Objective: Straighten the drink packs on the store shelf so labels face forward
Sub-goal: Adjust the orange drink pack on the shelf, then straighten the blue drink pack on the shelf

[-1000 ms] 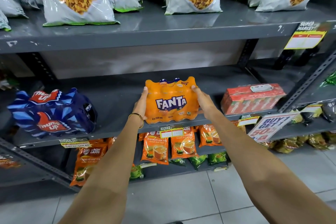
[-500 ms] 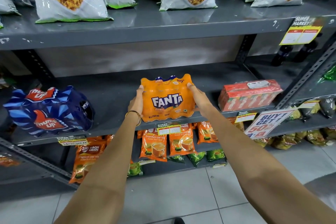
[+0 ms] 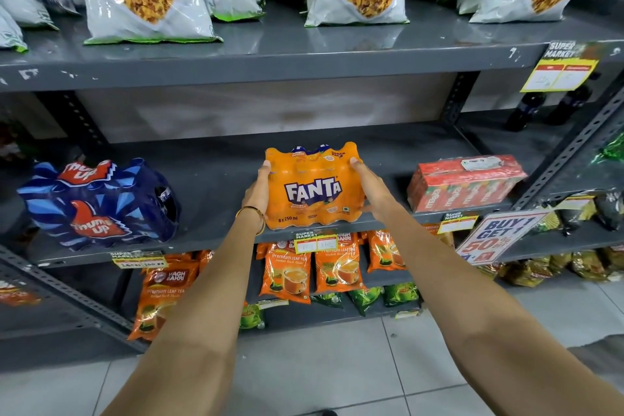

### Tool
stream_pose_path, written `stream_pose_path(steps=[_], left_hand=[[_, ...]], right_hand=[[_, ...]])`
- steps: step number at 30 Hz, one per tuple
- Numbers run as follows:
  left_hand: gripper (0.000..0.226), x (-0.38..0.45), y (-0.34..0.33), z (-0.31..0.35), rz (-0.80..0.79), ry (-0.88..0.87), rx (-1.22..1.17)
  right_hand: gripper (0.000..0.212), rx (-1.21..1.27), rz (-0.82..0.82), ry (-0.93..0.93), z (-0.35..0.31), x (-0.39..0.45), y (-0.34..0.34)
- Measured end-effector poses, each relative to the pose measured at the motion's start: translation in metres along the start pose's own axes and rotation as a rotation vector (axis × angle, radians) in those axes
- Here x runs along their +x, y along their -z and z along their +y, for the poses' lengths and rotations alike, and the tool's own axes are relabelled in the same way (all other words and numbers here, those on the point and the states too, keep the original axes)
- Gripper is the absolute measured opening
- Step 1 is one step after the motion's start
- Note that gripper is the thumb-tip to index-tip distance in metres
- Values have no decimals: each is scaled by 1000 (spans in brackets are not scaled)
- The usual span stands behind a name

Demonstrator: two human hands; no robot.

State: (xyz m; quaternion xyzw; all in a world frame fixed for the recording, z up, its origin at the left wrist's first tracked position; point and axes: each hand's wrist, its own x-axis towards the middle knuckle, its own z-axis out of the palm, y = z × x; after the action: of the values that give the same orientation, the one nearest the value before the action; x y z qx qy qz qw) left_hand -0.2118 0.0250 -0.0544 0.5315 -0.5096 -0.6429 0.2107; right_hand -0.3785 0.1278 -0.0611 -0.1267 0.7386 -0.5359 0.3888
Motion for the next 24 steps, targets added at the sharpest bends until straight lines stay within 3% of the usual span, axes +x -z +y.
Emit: stream_pose_path(steps=[2,5,8,11,14,19,24], left_hand=[[66,-1,3,0,-24,-4,-1],[67,-5,11,1,21,-68,32],[60,-7,37,6,152,-278,104],[57,-5,79,19,143,-512,117],[57,5,138,29,193,-634,289],[55,23,241,32,342,-789,544],[54,44,331,22,512,-627,591]], right_hand=[[86,-16,74,35,2,0,-6],[87,-73,248,227,-2,-9,-21],[73,-208,368,447,-15,-23,-48],[58,-289,474,569,-29,-35,-84],[51,-291,546,653,-35,-50,-135],[51,-115,358,537,-35,-79,-236],[59,-76,82,364,-34,-102,-318]])
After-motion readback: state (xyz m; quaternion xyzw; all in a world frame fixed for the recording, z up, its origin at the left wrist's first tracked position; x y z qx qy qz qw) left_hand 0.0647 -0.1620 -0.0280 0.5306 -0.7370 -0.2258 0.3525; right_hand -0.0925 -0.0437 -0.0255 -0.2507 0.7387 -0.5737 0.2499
